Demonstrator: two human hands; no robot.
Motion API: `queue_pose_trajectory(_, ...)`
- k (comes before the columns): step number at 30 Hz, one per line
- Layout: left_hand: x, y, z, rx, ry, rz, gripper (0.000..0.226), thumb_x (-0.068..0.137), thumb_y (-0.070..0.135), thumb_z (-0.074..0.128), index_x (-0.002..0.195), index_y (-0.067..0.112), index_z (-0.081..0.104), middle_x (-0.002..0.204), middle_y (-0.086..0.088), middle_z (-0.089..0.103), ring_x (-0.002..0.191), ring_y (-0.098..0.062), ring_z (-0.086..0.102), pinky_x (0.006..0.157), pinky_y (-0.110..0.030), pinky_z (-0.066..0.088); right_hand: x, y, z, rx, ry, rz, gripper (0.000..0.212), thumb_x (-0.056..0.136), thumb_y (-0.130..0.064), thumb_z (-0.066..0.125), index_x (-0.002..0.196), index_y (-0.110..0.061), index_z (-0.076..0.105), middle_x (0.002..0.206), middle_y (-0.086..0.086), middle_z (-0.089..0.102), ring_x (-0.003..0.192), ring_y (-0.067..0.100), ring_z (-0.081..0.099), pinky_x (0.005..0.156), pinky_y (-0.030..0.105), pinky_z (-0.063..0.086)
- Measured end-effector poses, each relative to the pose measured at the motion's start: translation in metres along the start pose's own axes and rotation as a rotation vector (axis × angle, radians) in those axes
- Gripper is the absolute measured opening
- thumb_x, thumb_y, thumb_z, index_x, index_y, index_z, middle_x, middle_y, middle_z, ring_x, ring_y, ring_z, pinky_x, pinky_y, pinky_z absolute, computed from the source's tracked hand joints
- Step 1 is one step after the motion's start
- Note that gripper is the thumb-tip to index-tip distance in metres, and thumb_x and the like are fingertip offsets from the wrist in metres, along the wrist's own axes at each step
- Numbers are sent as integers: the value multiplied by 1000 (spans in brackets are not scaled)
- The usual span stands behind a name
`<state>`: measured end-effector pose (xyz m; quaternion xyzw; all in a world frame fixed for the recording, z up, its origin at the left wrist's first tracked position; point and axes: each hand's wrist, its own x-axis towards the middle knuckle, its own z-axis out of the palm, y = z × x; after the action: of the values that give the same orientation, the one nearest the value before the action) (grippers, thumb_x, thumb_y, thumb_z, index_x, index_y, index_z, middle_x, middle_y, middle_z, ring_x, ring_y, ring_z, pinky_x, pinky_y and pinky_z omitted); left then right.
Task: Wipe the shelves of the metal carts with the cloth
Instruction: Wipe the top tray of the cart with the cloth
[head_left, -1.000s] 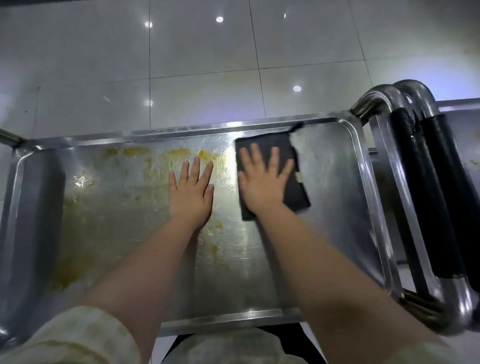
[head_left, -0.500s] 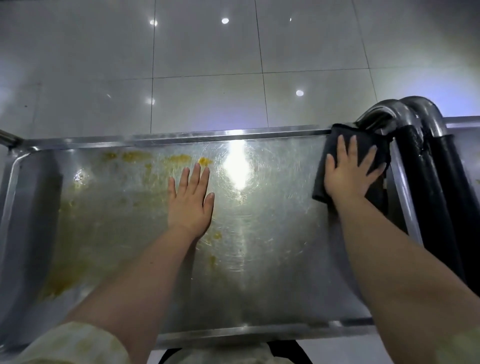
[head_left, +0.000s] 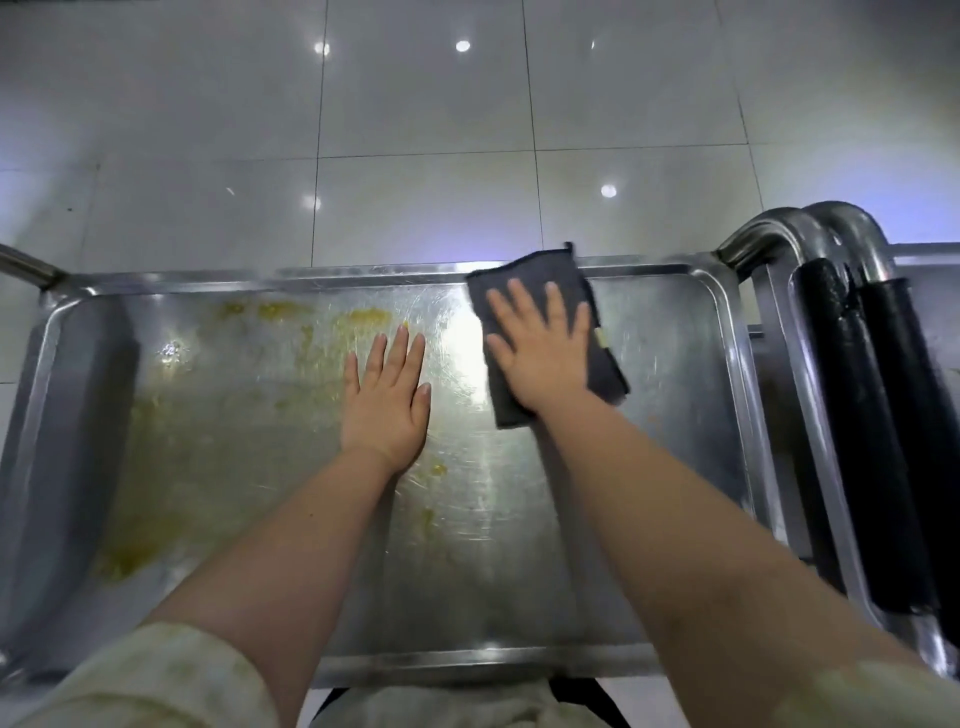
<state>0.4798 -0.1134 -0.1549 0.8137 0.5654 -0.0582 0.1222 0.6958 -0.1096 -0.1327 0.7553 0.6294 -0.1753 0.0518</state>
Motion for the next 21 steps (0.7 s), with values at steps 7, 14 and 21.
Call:
queue_pose_trajectory(7, -1, 0, -2, -2, -9, 4, 63, 96, 46, 0, 155, 26, -3, 162, 4, -10, 149, -20, -11, 120, -50, -7, -33, 142, -19, 71, 52, 548, 57, 101, -54, 12, 154, -41, -4, 163, -12, -7, 149, 30, -13, 115, 64, -4)
queue_pose_trajectory(14, 0, -1, -1, 4, -13, -1, 63, 95, 46, -1, 155, 27, -3, 163, 4, -9, 150, -20, -10, 120, -50, -7, -6, 32, -3, 59, 66, 317, 58, 102, -51, 15, 153, -38, -8, 162, -11, -13, 148, 35, -13, 112, 66, -9)
queue_pose_trajectory(21, -1, 0, -1, -4, 18, 2, 58, 101, 40, 15, 156, 28, 1, 164, 4, -4, 150, -21, -5, 120, -50, -6, -23, -39, 22, -30, 20, 4, 58, 101, -55, 10, 153, -39, -10, 163, -10, -13, 148, 33, -15, 113, 64, -9)
